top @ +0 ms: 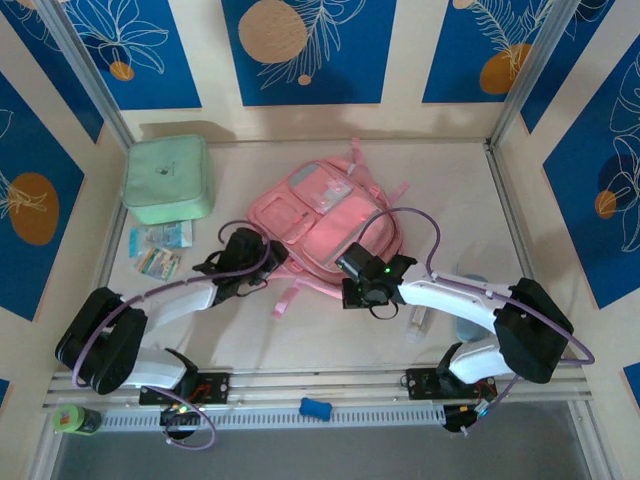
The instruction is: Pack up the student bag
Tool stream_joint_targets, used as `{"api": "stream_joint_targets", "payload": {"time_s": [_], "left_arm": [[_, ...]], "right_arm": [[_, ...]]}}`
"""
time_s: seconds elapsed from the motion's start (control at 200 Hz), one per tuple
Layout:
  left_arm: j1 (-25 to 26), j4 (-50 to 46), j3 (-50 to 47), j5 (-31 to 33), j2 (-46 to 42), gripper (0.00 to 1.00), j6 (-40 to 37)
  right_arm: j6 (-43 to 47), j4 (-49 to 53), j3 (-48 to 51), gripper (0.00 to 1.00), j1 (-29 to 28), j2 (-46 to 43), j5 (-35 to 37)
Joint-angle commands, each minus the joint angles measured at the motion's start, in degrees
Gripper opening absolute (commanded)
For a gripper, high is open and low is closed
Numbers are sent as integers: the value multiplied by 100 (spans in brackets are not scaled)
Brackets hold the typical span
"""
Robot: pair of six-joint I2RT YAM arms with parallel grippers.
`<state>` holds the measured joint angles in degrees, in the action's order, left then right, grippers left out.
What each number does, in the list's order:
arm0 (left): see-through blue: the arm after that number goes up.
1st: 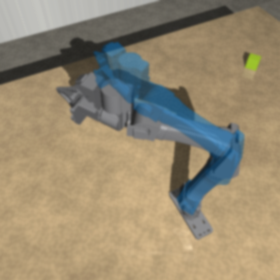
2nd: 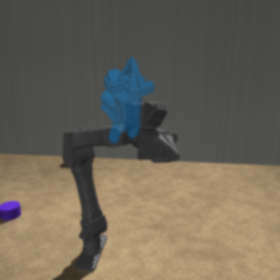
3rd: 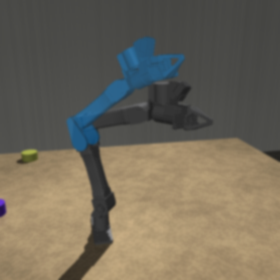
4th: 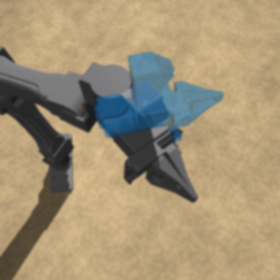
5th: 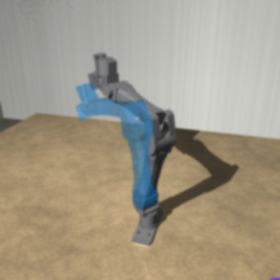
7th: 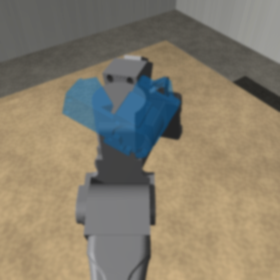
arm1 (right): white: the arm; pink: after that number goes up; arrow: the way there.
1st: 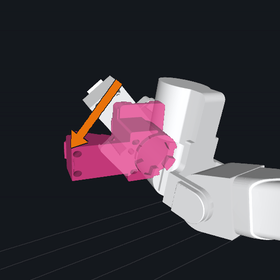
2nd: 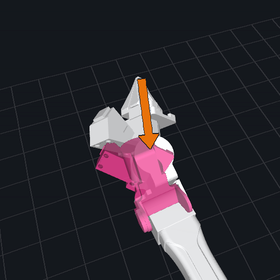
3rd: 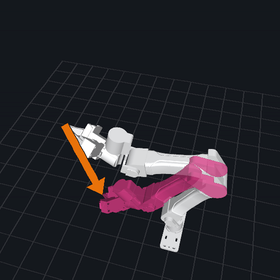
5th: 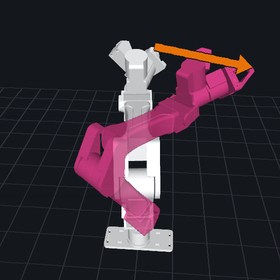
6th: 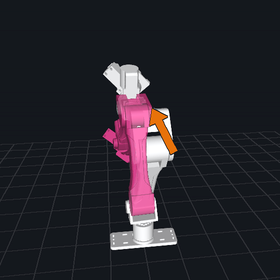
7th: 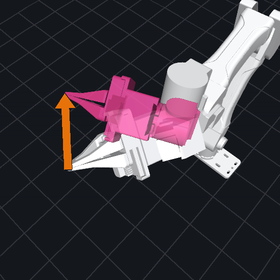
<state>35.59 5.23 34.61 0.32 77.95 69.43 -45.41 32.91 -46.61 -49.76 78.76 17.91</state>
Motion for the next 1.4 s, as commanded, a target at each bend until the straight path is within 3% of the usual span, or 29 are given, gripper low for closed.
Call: {"api": "stream_joint_targets", "payload": {"time_s": [0.0,0.285,0.525,0.71,0.86,1.216,1.391], "left_arm": [[498,446,-145,111,-81,69,563],[1796,1034,37,955,463,82,1680],[2191,1319,541,1287,1315,82,2195],[2265,1215,844,1397,1669,79,2127],[2267,1390,718,1561,1722,62,2200],[2205,675,639,1752,1124,0,1543],[2085,79,596,1597,521,0,811]], "right_arm": [[-25,-132,-7,0,-25,-10,-254],[-126,-141,132,0,-45,-146,-209],[-159,-236,183,0,-68,-142,-235],[-161,-203,148,0,-87,-220,-184],[-115,-158,153,0,-83,-238,-126],[22,668,-50,0,-64,-395,156],[233,1075,33,0,200,-695,113]]}}
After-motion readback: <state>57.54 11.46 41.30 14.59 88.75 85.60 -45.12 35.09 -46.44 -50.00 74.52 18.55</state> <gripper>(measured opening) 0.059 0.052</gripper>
